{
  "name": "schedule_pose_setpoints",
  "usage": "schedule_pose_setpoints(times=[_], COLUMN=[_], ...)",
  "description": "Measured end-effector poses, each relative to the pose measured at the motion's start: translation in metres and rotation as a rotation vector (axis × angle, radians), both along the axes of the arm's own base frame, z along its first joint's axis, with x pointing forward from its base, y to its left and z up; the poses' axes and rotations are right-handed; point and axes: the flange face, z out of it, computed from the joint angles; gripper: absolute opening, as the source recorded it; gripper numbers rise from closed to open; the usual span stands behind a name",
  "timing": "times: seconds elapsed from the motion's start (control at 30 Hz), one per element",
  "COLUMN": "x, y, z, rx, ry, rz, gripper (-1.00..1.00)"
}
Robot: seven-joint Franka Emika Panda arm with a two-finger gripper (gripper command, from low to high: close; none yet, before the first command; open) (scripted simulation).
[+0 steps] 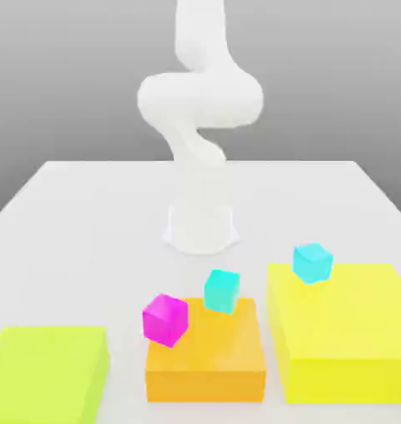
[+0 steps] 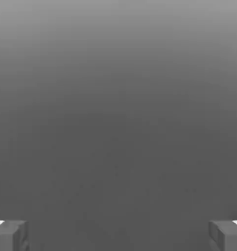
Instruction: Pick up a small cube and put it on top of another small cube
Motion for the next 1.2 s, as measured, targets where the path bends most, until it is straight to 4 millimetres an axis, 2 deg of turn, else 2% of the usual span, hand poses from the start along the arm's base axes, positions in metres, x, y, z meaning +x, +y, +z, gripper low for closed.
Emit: schedule_pose_setpoints(times=[0.13, 0.3, 0.43, 0.57, 0.73, 0.87, 1.0, 1.13, 1.2], x=[0.048, 0.097, 0.127, 0.147, 0.159, 0.16, 0.15, 0.131, 0.128], y=[0.032, 0.074, 0.109, 0.147, 0.193, 0.226, 0.261, 0.295, 0.302], z=[-0.043, -0.104, -0.159, -0.219, -0.296, -0.359, -0.421, -0.48, -0.512], rx=[-0.027, -0.056, -0.072, -0.083, -0.087, -0.079, -0.064, -0.042, -0.036], ry=[0.095, 0.204, 0.288, 0.37, 0.472, 0.554, 0.636, 0.72, 0.736], rz=[-0.001, 0.008, 0.022, 0.045, 0.075, 0.092, 0.115, 0.135, 0.138], gripper=[0.0, 0.0, 0.0, 0.0, 0.0, 0.0, 0.0, 0.0, 0.0])
